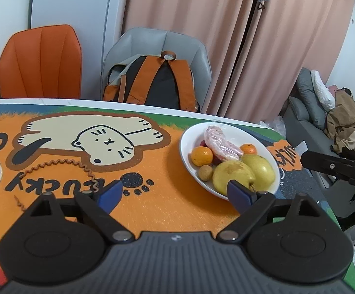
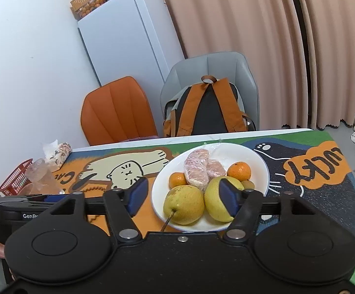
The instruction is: Organize fruits
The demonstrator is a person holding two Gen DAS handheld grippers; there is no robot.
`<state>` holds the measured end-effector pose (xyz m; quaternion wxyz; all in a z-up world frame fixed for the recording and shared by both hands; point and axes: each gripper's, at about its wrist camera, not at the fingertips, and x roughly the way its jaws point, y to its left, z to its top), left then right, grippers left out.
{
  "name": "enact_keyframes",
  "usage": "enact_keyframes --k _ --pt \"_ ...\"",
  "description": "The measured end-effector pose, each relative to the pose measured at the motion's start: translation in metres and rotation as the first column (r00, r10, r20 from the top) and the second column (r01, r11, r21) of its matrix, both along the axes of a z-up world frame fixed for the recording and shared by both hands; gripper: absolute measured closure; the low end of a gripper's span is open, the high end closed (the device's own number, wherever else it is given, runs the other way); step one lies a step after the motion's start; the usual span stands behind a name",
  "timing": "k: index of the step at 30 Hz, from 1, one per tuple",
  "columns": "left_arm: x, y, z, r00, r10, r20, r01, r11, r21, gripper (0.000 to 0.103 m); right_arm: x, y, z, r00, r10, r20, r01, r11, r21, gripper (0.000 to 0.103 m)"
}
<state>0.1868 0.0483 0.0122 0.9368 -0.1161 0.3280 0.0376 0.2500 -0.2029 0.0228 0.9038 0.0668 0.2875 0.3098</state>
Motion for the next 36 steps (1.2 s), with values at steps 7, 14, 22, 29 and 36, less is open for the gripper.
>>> enact_keyframes --k 7,14,22,29,36 --pt "-0.027 -0.011 0.01 1.0 0.007 0.009 -0.007 1.0 0.021 0.007 -0.027 -0.01 0.004 1.0 0.006 0.006 -0.006 1.0 0.01 0.017" --pt "-0.056 -0.017 0.022 1.0 0.009 0.016 -0.01 1.0 0.029 0.004 -0.054 -0.021 0.012 1.0 0.007 0.012 -0.008 1.0 0.027 0.004" --pt "-0.09 -0.026 0.035 1.0 0.001 0.03 -0.003 0.998 0.06 0.0 -0.086 -0.027 0.018 0.999 0.029 0.015 -0.03 0.999 0.033 0.0" --pt "-0.115 -0.031 0.04 0.999 0.003 0.047 -0.007 0.997 0.08 0.0 -0.109 -0.03 0.023 0.999 0.038 0.03 -0.039 0.999 0.031 0.0" --pt "-0.137 -0.037 0.047 0.998 -0.006 0.062 0.0 0.995 0.105 0.0 -0.129 -0.034 0.03 0.998 0.049 0.045 -0.051 0.998 0.031 0.0"
